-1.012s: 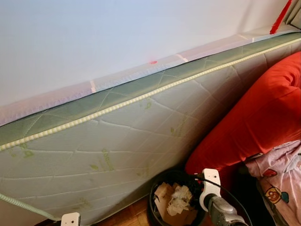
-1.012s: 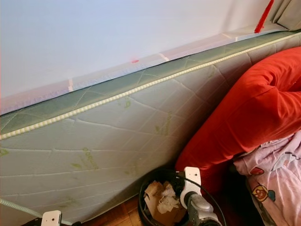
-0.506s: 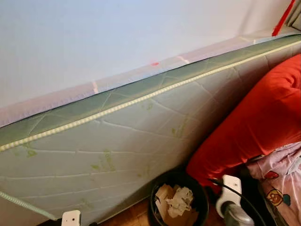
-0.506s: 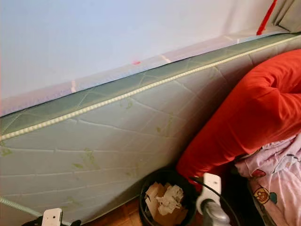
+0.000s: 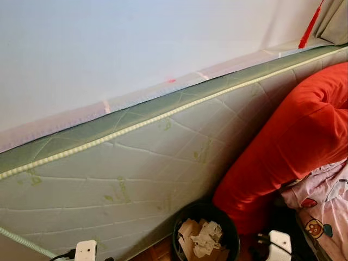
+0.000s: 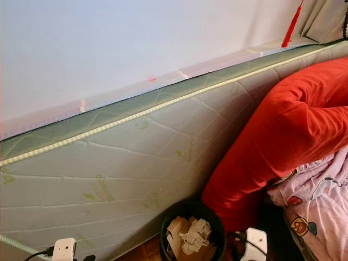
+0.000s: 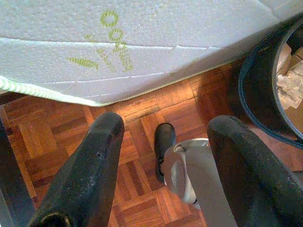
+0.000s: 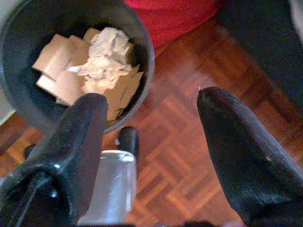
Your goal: Clean up the room
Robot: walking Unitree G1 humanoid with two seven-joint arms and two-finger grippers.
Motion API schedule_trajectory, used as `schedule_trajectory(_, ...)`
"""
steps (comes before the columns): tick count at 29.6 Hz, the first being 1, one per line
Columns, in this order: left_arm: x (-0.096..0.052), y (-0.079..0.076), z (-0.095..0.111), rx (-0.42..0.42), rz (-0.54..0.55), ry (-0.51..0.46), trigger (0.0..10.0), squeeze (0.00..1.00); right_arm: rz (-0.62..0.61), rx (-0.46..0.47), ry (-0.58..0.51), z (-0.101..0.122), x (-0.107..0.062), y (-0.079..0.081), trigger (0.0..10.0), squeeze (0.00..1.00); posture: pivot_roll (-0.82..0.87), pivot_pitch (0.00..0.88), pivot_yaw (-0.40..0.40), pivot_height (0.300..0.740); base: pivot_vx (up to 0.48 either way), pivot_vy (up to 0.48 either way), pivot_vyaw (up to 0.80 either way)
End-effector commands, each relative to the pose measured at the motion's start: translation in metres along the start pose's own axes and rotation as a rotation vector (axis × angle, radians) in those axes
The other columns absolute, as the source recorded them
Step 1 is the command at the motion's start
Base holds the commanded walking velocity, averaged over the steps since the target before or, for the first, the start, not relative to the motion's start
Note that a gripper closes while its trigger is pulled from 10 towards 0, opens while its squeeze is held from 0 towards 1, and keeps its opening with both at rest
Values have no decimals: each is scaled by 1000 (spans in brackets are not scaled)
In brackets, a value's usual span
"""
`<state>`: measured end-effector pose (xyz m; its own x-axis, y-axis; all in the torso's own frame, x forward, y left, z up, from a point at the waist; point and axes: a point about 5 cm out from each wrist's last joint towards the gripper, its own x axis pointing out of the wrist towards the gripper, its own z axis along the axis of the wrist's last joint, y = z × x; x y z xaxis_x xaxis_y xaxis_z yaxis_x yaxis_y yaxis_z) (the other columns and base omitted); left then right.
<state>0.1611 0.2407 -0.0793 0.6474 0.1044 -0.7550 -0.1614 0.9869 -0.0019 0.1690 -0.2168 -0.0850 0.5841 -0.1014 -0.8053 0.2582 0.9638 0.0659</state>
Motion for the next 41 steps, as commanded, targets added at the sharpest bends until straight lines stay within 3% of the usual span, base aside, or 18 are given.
schedule_trajectory(1,0,-1,-4,-9,0,26,10000,0,-3,29,-6,-1,0,1,10000,0,114,0,-11,740,0,0,0)
schedule_trajectory(6,0,0,-3,-5,-10,29,10000,0,12,33,4,-3,0,7,10000,0,102,0,-2,740,0,0,0)
schedule_trajectory(41,-1,0,-8,7,-28,53,10000,0,45,-11,34,-7,-1,5,10000,0,105,0,-6,740,0,0,0)
